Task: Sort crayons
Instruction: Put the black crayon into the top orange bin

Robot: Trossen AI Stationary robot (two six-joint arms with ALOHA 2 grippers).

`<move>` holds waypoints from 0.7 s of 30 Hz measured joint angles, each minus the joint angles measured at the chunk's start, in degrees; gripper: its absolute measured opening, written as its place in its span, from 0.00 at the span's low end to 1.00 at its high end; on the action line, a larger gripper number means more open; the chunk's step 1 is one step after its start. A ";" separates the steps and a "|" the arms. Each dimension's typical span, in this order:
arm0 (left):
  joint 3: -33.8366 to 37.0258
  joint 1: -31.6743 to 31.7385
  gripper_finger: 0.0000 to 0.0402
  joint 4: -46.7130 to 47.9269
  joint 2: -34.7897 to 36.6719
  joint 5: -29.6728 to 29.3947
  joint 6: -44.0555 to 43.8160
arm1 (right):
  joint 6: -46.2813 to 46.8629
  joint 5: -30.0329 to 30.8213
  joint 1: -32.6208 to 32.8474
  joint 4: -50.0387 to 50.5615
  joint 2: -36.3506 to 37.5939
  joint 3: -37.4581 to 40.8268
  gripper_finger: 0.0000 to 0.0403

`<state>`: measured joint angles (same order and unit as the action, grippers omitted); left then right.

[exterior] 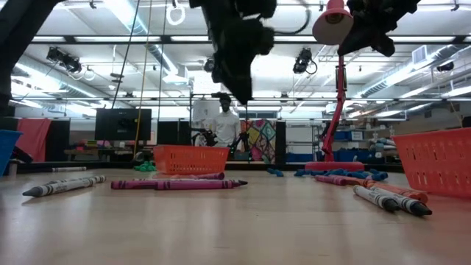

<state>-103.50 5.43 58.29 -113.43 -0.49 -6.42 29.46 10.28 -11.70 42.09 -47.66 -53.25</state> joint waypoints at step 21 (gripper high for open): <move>-0.04 -17.19 0.39 -16.66 -6.68 -3.12 -39.74 | 10.17 2.34 11.58 9.30 -4.93 -0.02 0.02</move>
<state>-103.55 -11.76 41.63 -120.11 -3.61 -46.16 39.63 12.61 -0.12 51.39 -52.59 -53.28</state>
